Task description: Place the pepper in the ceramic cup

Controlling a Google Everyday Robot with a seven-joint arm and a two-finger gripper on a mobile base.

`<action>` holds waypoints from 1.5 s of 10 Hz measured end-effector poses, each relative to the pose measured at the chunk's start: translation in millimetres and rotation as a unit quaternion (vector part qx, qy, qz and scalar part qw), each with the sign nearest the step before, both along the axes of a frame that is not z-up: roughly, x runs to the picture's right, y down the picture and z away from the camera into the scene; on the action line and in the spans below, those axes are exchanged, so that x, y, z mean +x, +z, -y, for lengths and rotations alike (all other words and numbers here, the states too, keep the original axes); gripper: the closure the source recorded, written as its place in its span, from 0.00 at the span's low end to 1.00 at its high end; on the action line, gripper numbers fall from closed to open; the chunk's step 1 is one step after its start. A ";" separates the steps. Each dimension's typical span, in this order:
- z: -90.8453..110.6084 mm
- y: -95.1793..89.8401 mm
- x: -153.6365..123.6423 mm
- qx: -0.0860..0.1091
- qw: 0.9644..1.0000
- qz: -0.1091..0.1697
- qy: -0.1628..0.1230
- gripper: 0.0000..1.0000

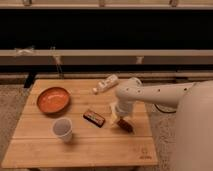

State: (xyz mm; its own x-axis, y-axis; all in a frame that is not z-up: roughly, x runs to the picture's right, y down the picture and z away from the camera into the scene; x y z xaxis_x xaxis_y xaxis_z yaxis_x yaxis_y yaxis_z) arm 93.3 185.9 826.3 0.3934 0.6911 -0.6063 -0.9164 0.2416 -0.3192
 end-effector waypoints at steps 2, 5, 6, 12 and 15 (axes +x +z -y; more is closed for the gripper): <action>-11.7 4.0 7.6 -0.004 1.000 -0.003 0.004 0.20; -23.0 10.5 4.3 -0.004 1.000 -0.018 -0.004 0.30; -24.2 11.3 5.6 -0.003 1.000 -0.023 -0.006 0.38; -9.3 -5.5 3.8 0.017 1.000 -0.016 -0.012 0.96; 15.4 -36.3 -3.3 0.039 0.999 0.021 -0.009 1.00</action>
